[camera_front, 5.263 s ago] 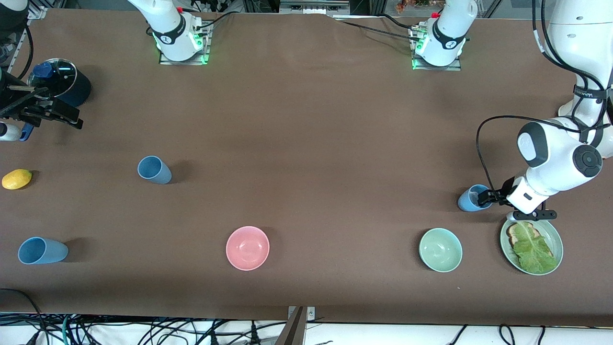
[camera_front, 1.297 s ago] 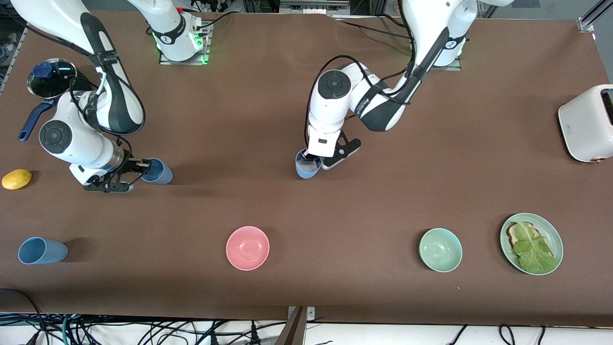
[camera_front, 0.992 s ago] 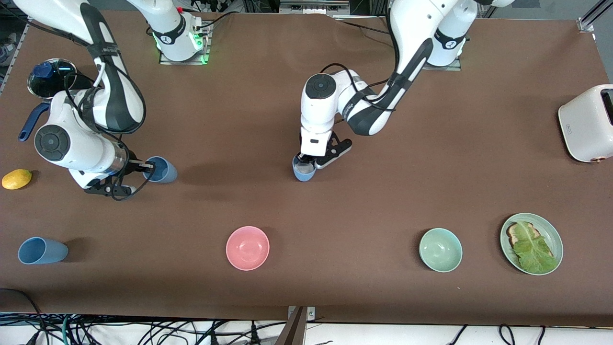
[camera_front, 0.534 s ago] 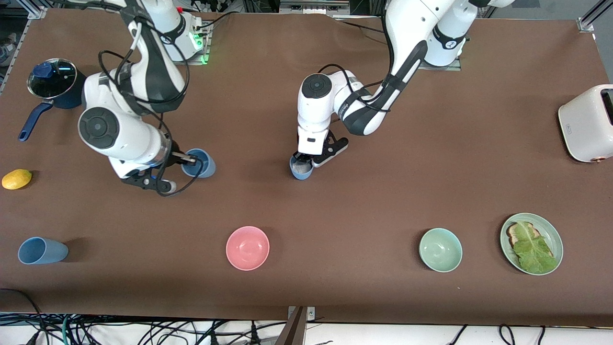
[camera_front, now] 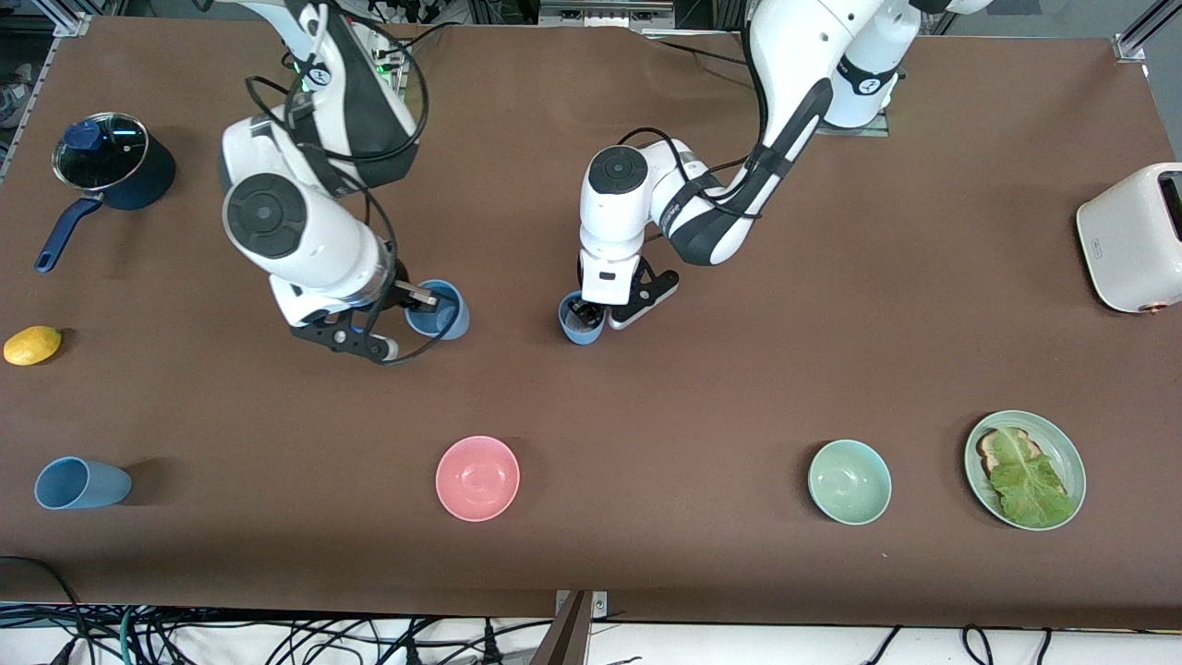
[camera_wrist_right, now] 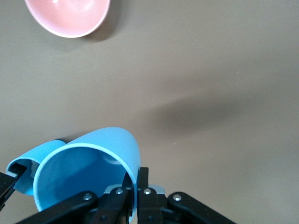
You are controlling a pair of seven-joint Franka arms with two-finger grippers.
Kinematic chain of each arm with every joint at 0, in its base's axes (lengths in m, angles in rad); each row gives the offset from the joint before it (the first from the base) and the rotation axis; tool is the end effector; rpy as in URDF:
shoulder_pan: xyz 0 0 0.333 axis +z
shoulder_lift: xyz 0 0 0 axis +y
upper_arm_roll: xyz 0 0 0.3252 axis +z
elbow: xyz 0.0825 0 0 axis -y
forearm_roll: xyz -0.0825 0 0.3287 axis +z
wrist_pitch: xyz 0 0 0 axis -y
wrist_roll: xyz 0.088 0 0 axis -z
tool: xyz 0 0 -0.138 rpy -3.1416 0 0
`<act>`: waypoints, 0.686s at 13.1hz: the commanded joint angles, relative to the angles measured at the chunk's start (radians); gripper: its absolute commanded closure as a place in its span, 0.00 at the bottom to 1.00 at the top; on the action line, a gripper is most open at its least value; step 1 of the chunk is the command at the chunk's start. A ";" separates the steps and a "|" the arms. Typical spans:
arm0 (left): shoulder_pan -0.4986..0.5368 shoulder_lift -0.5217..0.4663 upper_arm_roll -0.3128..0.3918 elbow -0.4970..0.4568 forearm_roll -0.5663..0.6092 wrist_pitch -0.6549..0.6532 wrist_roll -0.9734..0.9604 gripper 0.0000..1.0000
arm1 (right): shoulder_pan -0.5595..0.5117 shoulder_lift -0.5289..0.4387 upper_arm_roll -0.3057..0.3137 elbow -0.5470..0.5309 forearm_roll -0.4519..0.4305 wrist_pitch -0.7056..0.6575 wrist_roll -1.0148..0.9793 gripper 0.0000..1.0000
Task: Stack blue cups with both arms
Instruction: 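Carry the blue cup with the right gripper beside the left gripper's cup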
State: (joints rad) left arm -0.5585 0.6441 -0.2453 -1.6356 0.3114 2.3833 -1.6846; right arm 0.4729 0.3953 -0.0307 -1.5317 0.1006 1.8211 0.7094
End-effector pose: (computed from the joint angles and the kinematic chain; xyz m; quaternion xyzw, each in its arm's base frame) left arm 0.4867 -0.4577 0.2741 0.9323 0.3533 0.0609 0.0479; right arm 0.5466 0.2740 0.4180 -0.9868 0.1469 0.0671 0.0065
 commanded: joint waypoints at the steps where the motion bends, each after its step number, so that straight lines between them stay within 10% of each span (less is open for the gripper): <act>1: 0.011 -0.056 -0.008 0.004 0.018 -0.081 -0.030 0.29 | 0.053 0.066 -0.008 0.113 0.013 -0.029 0.086 1.00; 9: 0.100 -0.176 -0.014 0.008 -0.087 -0.257 0.107 0.26 | 0.153 0.152 -0.009 0.206 0.011 -0.002 0.246 1.00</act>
State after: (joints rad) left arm -0.5101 0.5240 -0.2493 -1.6183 0.2823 2.1904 -1.6849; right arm 0.6134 0.5216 -0.0302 -1.3705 0.1007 1.8275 0.9306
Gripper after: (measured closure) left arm 0.256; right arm 0.956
